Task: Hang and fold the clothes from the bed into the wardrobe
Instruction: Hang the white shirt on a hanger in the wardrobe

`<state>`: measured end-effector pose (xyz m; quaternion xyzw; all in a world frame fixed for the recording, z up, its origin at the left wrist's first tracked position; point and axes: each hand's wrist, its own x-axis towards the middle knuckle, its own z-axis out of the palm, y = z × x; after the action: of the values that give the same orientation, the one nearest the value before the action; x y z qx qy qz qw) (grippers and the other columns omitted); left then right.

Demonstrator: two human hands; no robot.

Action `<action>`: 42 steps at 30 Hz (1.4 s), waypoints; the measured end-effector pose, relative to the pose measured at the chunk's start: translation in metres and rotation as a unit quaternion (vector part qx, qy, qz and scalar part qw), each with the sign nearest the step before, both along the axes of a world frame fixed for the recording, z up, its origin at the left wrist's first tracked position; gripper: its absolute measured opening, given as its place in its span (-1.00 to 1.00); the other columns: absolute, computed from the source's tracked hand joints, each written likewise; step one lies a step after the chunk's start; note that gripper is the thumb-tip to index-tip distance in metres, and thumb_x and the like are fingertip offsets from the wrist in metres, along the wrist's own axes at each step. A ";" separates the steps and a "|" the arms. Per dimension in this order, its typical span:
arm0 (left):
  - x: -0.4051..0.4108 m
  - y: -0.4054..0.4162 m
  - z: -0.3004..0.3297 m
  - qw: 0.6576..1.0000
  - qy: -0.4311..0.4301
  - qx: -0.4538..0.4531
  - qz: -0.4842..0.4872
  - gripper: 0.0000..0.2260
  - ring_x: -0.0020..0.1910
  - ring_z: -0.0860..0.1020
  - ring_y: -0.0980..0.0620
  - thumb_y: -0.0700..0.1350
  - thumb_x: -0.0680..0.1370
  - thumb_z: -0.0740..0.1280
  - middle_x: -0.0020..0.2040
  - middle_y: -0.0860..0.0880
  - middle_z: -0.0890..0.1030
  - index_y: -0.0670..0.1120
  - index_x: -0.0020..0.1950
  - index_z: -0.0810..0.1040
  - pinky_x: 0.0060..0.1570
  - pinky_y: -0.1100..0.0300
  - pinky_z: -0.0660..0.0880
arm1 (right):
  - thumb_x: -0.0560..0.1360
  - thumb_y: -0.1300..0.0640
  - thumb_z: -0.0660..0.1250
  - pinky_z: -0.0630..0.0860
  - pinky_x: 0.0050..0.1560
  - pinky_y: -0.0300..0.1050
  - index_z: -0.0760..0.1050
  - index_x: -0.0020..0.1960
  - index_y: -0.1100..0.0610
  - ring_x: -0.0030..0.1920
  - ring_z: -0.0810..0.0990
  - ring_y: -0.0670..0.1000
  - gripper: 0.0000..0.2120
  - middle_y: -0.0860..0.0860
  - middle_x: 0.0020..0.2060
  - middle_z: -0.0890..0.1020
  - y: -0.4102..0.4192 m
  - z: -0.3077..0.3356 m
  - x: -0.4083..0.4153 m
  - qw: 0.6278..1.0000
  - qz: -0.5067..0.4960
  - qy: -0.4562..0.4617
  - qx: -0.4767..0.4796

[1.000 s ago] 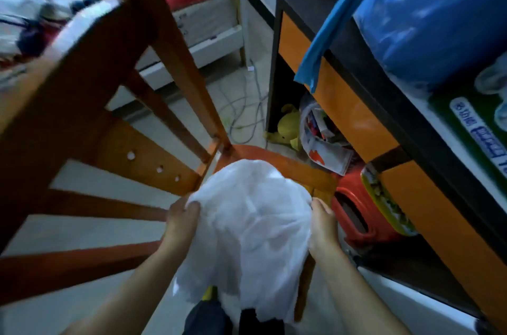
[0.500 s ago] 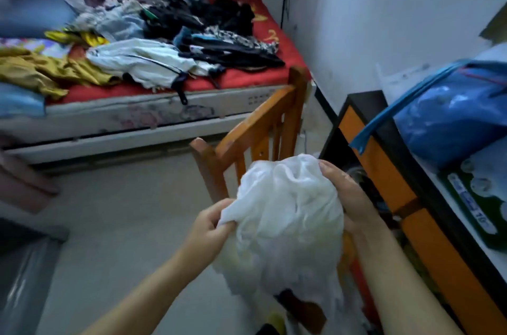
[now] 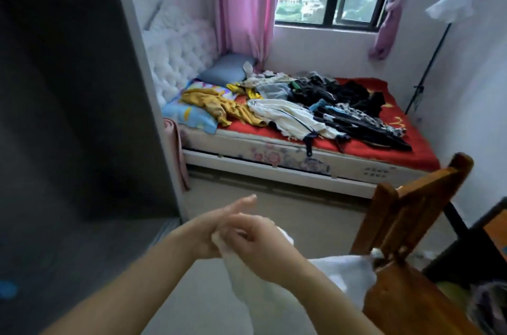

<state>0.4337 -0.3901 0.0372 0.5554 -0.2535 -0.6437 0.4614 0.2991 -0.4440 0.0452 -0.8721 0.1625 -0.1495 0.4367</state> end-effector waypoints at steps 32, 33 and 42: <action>0.157 0.070 0.057 0.750 -0.486 -0.032 0.446 -0.84 -0.09 0.53 0.02 0.02 0.59 0.27 -0.06 -0.02 0.57 -0.06 0.04 0.48 -0.03 0.14 0.49 | 0.60 0.03 0.21 0.59 -0.17 -0.13 0.59 -0.14 0.02 -0.23 0.59 0.02 -0.77 0.07 -0.25 0.60 -0.039 0.084 0.226 0.977 0.160 -0.065 0.124; 0.148 0.066 0.055 0.735 -0.487 -0.072 0.466 -0.79 -0.10 0.55 -0.01 0.10 0.55 0.30 -0.09 -0.02 0.56 -0.03 0.01 0.45 -0.05 0.09 0.53 | 0.60 0.02 0.21 0.61 -0.03 0.01 0.59 -0.11 0.02 -0.13 0.61 0.13 -0.78 0.15 -0.16 0.60 -0.042 0.086 0.232 0.977 0.165 -0.051 0.124; 0.136 0.020 0.050 0.747 -0.491 -0.065 0.443 -0.83 -0.21 0.57 0.24 0.01 0.46 0.36 -0.20 0.15 0.61 0.09 -0.02 0.42 -0.28 0.38 0.47 | 0.57 0.08 0.19 0.41 -0.25 -0.09 0.56 -0.10 0.29 -0.29 0.46 0.01 -0.70 0.13 -0.34 0.53 -0.052 0.084 0.272 0.988 0.153 -0.023 0.023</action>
<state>0.5696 -0.3698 0.0869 0.8135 -0.2122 0.0124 0.5413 0.5710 -0.4956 0.1293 -0.8729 0.0209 -0.0973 0.4775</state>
